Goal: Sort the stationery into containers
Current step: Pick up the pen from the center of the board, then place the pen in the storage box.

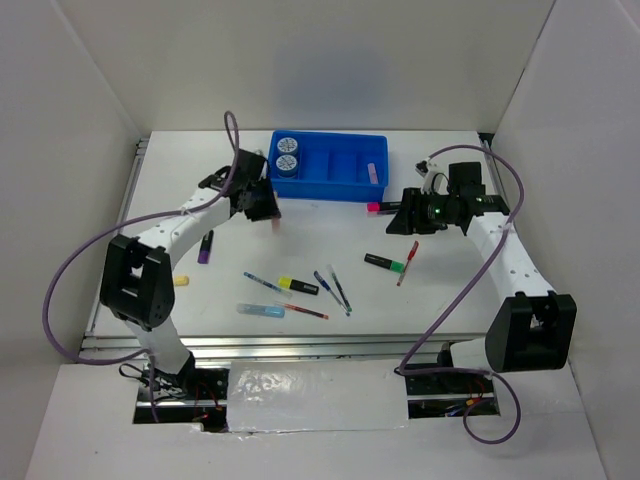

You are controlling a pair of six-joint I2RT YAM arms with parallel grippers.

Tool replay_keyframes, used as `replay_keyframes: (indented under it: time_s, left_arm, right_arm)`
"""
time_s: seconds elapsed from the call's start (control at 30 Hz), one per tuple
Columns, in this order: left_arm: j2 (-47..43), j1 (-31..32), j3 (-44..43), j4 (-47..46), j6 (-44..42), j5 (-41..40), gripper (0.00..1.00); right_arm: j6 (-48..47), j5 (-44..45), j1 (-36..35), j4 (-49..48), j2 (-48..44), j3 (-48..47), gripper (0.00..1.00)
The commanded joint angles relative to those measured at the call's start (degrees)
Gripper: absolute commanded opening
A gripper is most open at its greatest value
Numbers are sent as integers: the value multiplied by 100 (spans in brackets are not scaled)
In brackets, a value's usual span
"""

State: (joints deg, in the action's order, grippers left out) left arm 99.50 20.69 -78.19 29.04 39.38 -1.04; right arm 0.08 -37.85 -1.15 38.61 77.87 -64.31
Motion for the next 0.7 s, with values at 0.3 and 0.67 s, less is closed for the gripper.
replay_keyframes:
  time_s: [0.3,0.67]
  left_arm:
    - [1629,1218,-2690,-2841,-1353,385,0]
    - [3742,1500,-4749,-4484,-1776,219,0]
  right_arm:
    - [-122,-135,615,-91,-298,253,56]
    - [-122,-302,985,-134,-289,446,56]
